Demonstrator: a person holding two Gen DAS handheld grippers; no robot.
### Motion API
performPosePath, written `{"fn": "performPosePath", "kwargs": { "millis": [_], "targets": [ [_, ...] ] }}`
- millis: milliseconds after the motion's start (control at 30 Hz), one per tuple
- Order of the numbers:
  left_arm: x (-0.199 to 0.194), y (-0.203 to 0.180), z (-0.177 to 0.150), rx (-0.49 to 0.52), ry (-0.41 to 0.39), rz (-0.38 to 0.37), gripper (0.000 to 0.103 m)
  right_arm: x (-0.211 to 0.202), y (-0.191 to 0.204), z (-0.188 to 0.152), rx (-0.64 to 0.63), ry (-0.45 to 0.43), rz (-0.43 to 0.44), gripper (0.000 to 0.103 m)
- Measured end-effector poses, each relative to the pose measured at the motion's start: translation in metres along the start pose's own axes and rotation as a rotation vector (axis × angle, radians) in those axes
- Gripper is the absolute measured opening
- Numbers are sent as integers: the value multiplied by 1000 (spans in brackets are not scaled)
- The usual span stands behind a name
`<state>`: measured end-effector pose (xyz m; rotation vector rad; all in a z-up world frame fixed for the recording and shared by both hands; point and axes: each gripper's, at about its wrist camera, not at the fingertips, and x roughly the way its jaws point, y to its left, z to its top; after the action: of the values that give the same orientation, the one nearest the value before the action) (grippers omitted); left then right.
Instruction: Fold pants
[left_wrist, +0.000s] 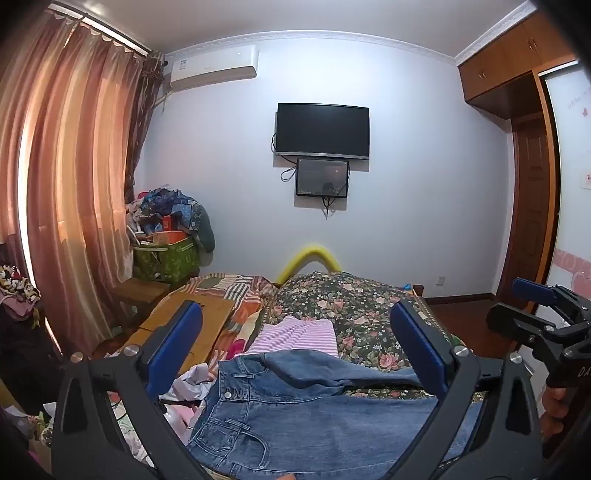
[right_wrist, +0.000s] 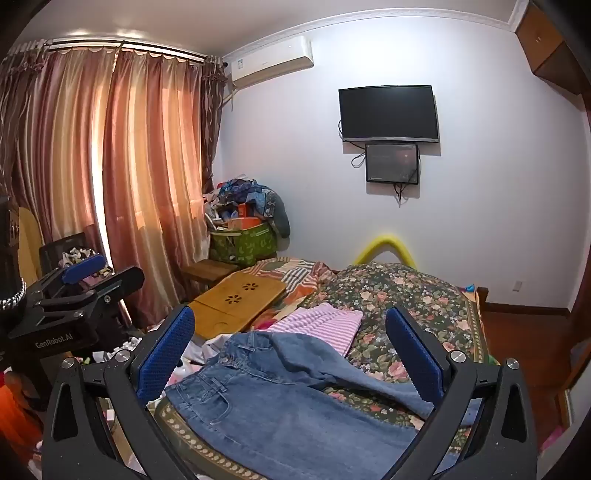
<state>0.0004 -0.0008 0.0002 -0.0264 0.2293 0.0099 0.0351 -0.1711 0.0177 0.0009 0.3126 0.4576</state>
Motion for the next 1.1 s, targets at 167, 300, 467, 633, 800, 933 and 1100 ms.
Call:
{"fn": "performPosePath", "kwargs": {
  "millis": [167, 300, 467, 633, 800, 933, 1100],
  "targets": [
    [6, -8, 1, -5, -5, 0, 103, 0, 1, 0, 3, 2, -3, 103],
    [9, -11, 0, -10, 2, -10, 103, -1, 1, 0, 0, 1, -6, 103],
    [8, -2, 0, -19, -2, -16, 103, 2, -2, -1, 1, 1, -7, 103],
    [7, -1, 0, -20, 0, -23, 103, 0, -5, -1, 2, 0, -7, 103],
    [7, -1, -1, -17, -7, -25, 103, 2, -6, 0, 3, 0, -11, 103],
    [7, -1, -1, -17, -8, -27, 103, 2, -5, 0, 1, -2, -15, 103],
    [2, -2, 1, -18, -24, -26, 103, 1, -4, 1, 2, -2, -14, 103]
  ]
}}
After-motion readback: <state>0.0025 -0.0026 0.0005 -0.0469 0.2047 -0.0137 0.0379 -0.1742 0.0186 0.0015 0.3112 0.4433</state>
